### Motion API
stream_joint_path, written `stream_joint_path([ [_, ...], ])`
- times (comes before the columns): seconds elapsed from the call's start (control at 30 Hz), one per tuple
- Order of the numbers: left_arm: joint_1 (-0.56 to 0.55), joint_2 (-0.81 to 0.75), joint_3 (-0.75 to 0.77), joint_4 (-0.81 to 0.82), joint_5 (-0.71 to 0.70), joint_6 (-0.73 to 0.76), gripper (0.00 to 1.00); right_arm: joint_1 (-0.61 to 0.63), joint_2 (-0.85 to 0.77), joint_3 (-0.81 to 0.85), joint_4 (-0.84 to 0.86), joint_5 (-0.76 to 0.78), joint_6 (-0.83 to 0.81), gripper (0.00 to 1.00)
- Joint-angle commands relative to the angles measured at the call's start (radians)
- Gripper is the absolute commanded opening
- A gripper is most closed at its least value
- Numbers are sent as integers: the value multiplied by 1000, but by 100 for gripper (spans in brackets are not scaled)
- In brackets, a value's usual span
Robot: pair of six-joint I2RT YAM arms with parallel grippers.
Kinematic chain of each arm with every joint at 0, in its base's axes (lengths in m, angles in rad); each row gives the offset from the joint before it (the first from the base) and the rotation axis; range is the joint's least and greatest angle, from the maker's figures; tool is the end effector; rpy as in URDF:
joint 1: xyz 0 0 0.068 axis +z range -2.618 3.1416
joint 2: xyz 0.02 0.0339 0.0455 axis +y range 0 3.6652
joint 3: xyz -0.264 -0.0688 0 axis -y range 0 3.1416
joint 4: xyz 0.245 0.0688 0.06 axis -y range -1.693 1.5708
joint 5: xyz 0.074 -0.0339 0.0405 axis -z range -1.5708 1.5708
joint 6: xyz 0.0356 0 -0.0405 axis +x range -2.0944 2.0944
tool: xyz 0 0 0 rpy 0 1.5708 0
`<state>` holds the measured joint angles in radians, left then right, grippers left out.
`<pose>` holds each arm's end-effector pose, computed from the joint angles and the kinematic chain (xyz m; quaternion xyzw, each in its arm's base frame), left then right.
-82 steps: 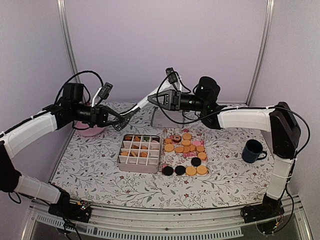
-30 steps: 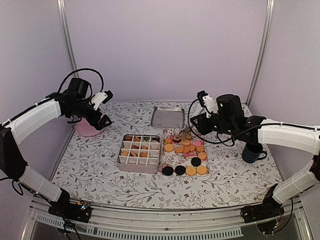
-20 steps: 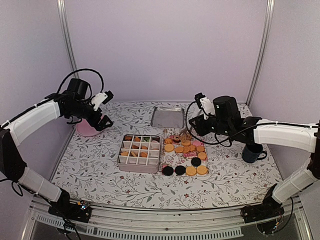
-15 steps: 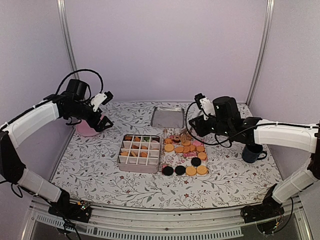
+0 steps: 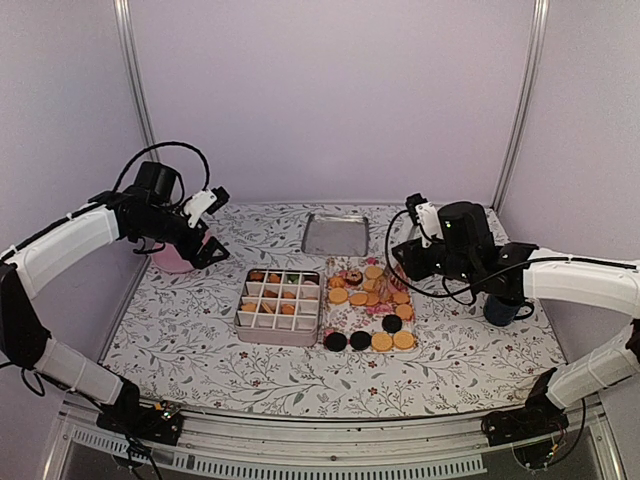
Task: Pack the cookies
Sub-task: Pick up the fake cookies from the plate.
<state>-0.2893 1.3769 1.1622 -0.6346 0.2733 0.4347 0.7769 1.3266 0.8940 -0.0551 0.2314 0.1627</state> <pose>0.2779 -0.0927 0.2977 0.3732 0.8498 -0.1017 0.3580 0.2195 0.2043 0.2705 -0.2006 0.8293 0.1436 0.5013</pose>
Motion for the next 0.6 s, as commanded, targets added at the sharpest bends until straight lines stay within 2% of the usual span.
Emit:
stream_joint_path([
  [0.0,-19,-33,-13,-4,7,5,99,4,-27,-21,16,17,48,43],
  [0.33,-38,-36,-11,-2,-17,12,99,4,20,-24,82,1,59,43],
  [0.57,-43,-40,-24,11,-24,10,99,4,53,-1,160,60,23,40],
])
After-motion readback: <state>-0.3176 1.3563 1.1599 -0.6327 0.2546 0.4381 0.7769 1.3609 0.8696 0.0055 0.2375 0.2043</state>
